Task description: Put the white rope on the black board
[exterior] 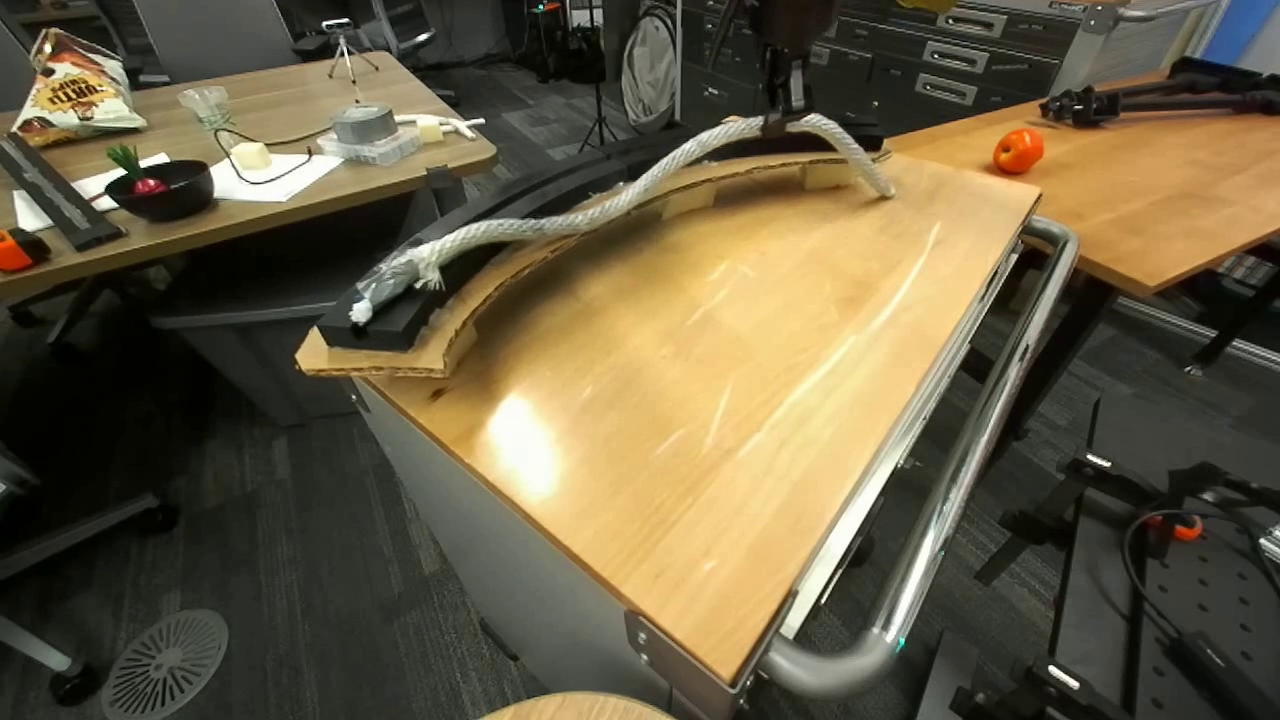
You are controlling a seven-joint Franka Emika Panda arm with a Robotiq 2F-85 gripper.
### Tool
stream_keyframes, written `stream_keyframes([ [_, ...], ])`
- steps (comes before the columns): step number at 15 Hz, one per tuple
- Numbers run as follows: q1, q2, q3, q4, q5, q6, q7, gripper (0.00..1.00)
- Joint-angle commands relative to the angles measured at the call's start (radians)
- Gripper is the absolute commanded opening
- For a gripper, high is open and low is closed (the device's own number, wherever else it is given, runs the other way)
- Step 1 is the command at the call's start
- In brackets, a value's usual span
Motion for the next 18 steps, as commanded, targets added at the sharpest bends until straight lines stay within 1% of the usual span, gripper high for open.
stream_keyframes([
  [1,0.006,0.108,-0.012,0.123,-0.053,0.008,0.089,0.03],
  [4,-0.001,0.134,-0.013,0.155,-0.013,0.043,0.097,0.03],
  [11,-0.035,0.084,-0.038,0.112,0.058,0.238,0.149,0.03],
  [16,-0.062,0.118,-0.038,0.128,0.217,0.322,0.096,0.03],
  [18,-0.057,0.140,-0.034,0.149,0.272,0.291,0.056,0.03],
])
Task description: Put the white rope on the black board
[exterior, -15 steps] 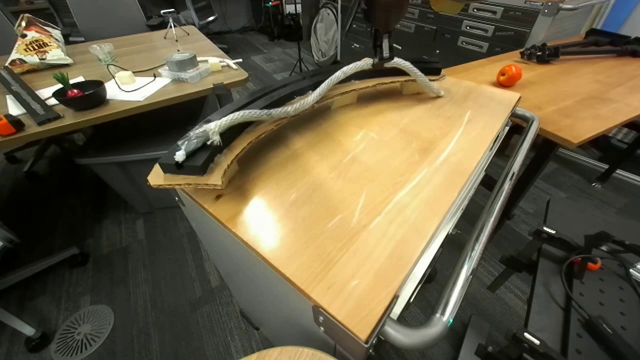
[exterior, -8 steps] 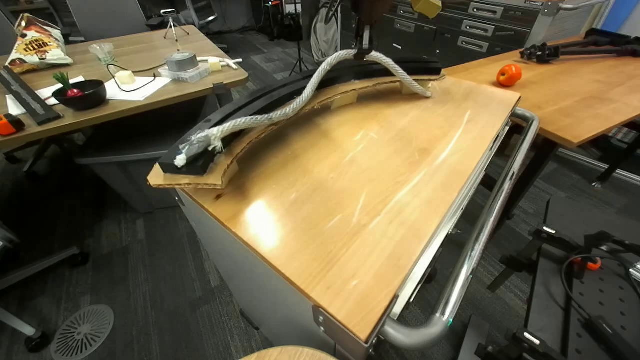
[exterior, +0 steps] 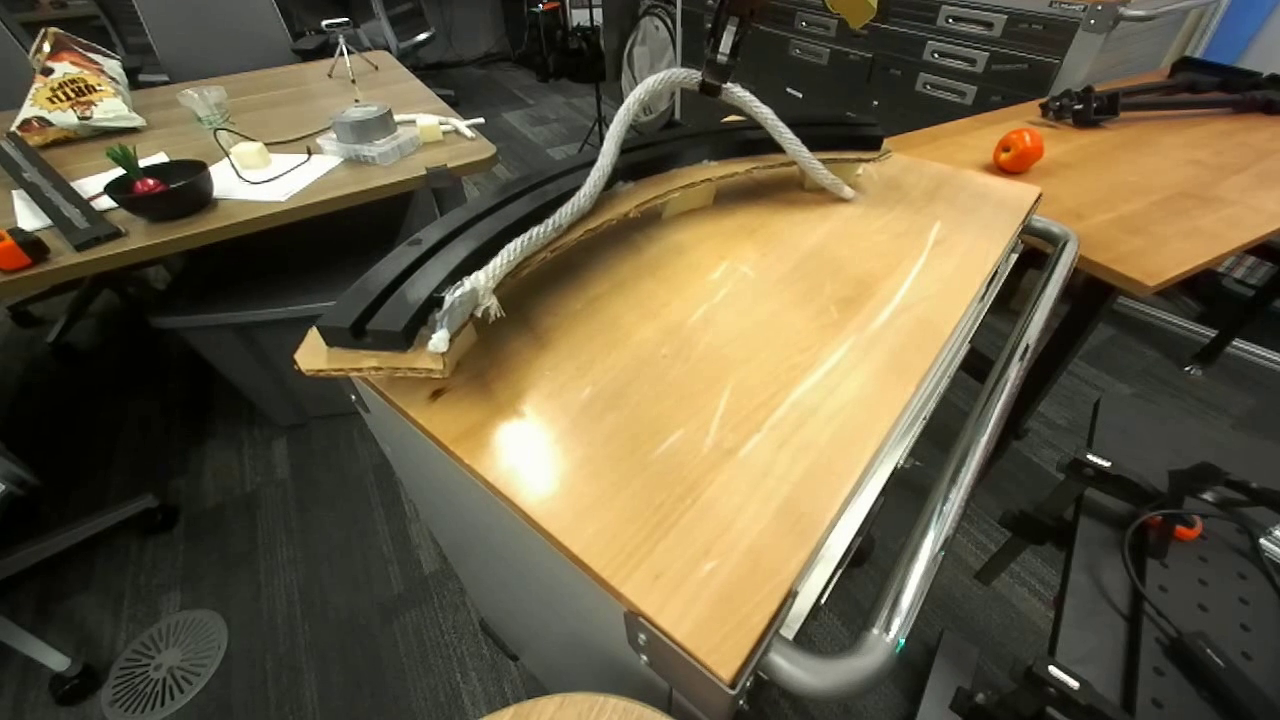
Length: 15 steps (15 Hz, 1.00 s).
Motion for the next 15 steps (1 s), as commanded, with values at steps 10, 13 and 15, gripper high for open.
stream_keyframes([
  [10,0.078,0.080,-0.090,0.126,-0.147,-0.173,0.058,0.37],
  [13,0.057,0.059,-0.062,0.107,-0.148,-0.192,0.027,0.58],
  [15,0.042,0.044,-0.044,0.088,-0.104,-0.188,-0.022,0.73],
])
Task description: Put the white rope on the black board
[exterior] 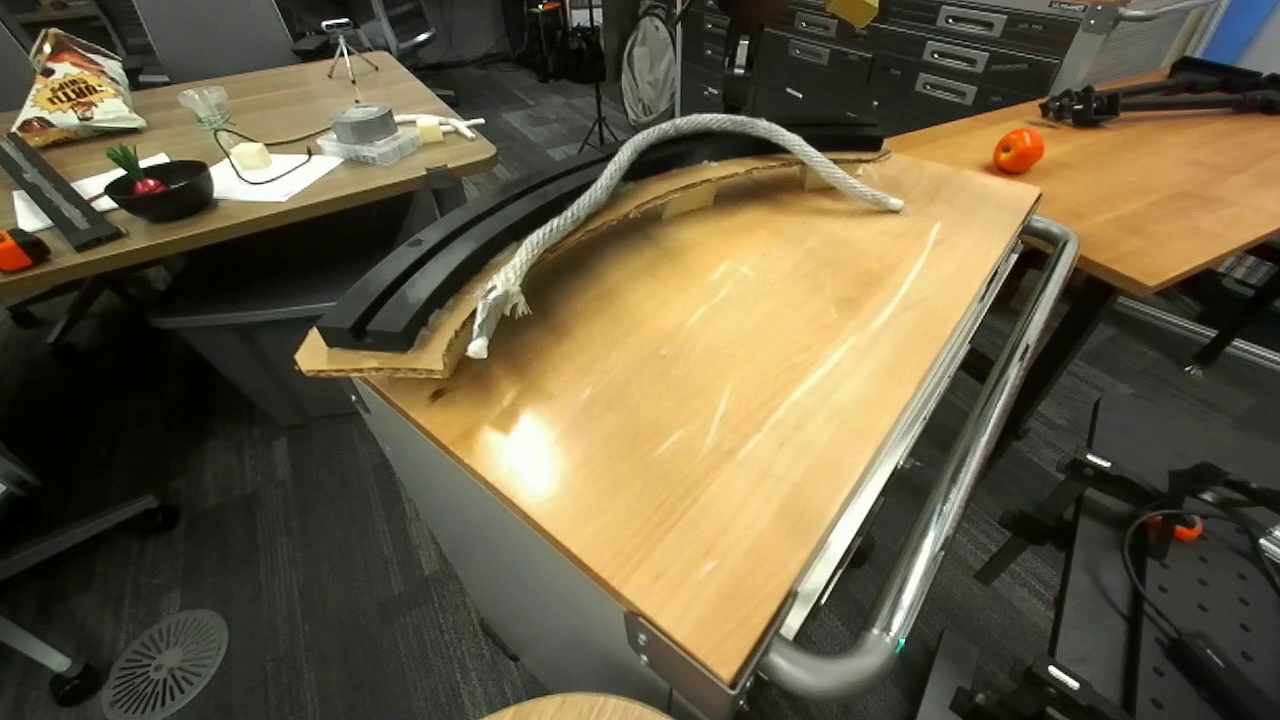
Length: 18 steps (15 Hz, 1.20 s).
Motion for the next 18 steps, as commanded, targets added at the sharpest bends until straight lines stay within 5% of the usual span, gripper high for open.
stream_keyframes([
  [1,-0.013,-0.027,0.021,-0.006,0.037,-0.025,-0.060,0.82],
  [4,-0.019,-0.066,0.036,-0.045,0.087,-0.108,-0.148,1.00],
  [9,-0.071,-0.235,0.117,-0.234,0.426,-0.153,-0.552,1.00],
  [12,-0.063,-0.355,0.108,-0.327,0.629,-0.260,-0.744,1.00],
  [15,-0.046,-0.436,0.063,-0.402,0.717,-0.385,-0.790,1.00],
  [18,-0.069,-0.460,0.029,-0.505,0.646,-0.290,-0.584,1.00],
])
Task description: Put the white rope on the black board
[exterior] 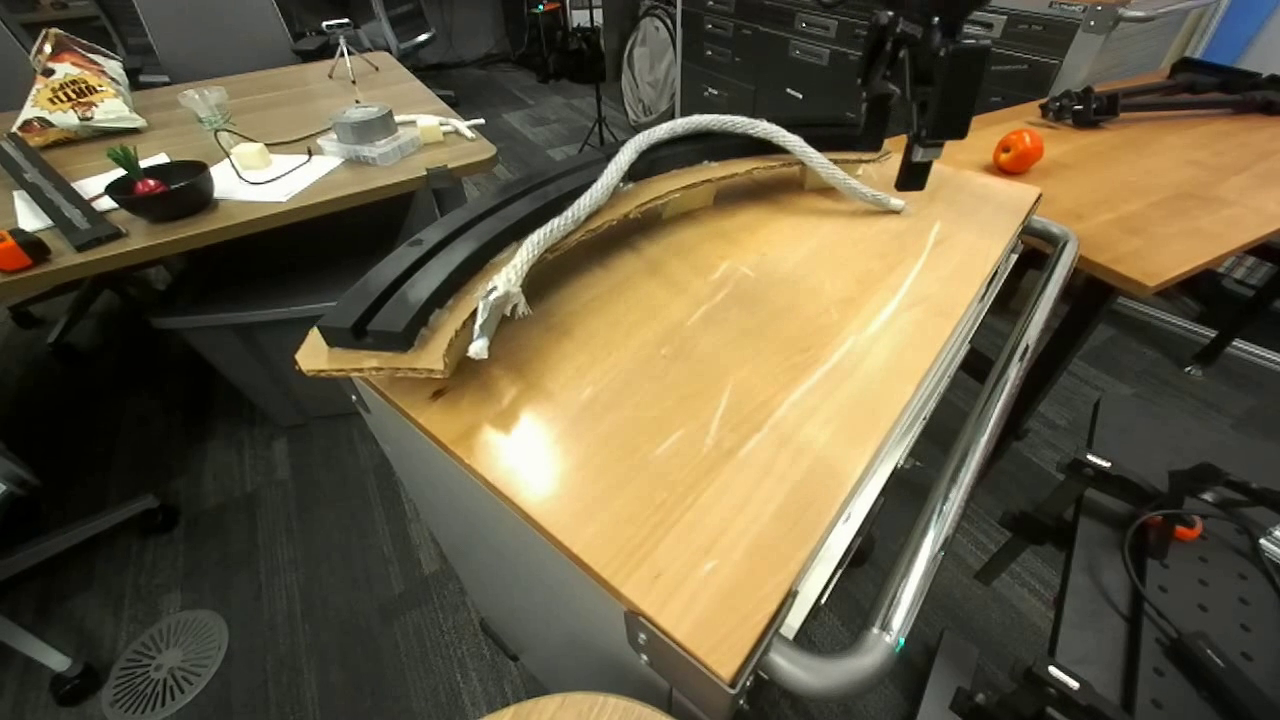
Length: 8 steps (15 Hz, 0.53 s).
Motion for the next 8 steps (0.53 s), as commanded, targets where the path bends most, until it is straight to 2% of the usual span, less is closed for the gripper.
stream_keyframes([
  [1,-0.018,-0.041,-0.041,-0.129,-0.020,0.102,0.158,1.00],
  [2,-0.020,-0.022,-0.054,-0.145,-0.005,0.142,0.192,1.00],
  [3,0.001,-0.016,-0.054,-0.093,-0.010,0.068,0.126,1.00],
  [5,-0.007,-0.007,-0.066,-0.130,-0.010,0.111,0.163,1.00],
  [8,-0.023,-0.003,-0.030,-0.109,-0.170,0.169,0.404,1.00],
])
